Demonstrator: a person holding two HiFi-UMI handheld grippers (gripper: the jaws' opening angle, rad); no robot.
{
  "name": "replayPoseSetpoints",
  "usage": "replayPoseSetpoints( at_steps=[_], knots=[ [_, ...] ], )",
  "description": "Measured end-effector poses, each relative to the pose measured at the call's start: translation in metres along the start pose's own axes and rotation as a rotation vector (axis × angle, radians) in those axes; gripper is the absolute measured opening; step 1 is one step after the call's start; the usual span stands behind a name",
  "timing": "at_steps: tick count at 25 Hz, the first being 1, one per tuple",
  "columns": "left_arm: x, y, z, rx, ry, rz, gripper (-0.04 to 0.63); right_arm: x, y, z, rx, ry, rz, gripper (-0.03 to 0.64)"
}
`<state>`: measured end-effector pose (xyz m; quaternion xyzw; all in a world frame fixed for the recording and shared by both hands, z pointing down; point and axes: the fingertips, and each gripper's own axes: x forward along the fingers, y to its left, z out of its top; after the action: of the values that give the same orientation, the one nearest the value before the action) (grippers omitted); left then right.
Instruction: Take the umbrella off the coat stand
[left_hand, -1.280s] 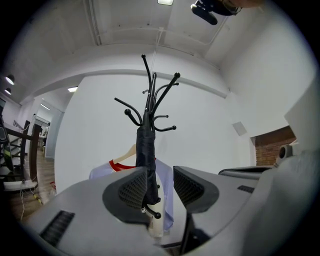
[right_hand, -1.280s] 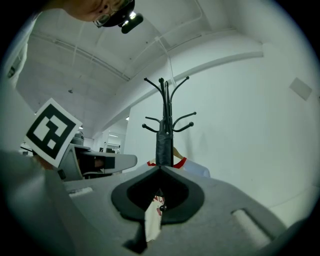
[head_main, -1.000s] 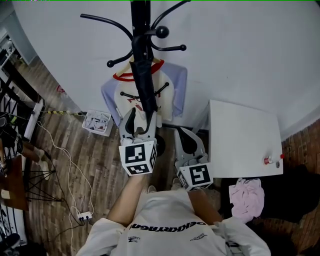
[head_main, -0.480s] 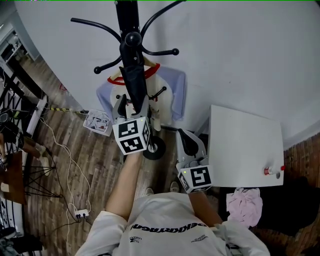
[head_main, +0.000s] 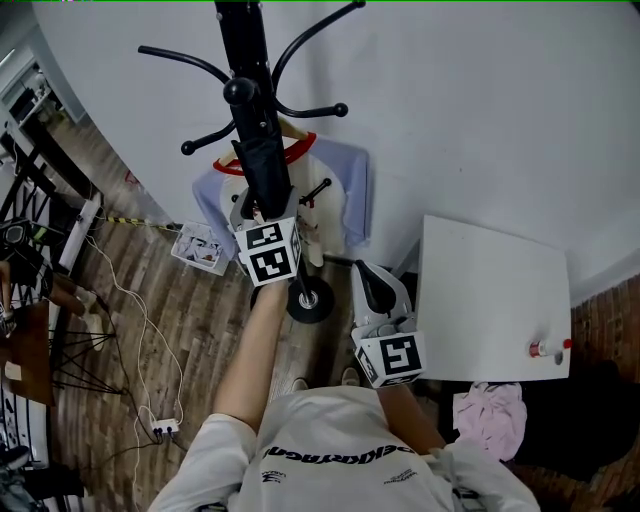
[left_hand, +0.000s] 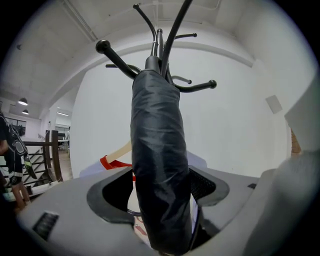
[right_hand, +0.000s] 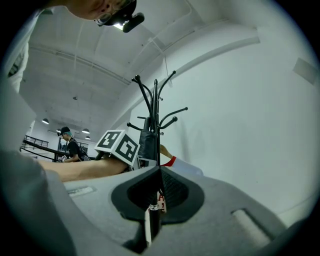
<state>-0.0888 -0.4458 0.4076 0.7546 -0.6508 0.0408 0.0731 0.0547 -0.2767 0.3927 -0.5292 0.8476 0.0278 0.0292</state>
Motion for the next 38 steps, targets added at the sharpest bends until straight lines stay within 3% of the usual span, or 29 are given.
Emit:
replayPoseSetpoints(
  at_steps=[9,28,38],
  knots=[
    [-0.005,-0.003,0.001,0.009,0.025,0.012,0.261,-0.012,-0.006,0.000,0.002,0.003,-0.006,-0.002],
    [-0.048,-0.026,0.051,0.017,-0.018,-0.063,0.258,-0.035,-0.001,0.016,-0.009,-0.017,0.000,-0.002],
    [-0.076,-0.032,0.095,0.010,-0.078,-0.111,0.258,-0.036,0.002,0.019,-0.006,-0.023,0.004,-0.002]
  ],
)
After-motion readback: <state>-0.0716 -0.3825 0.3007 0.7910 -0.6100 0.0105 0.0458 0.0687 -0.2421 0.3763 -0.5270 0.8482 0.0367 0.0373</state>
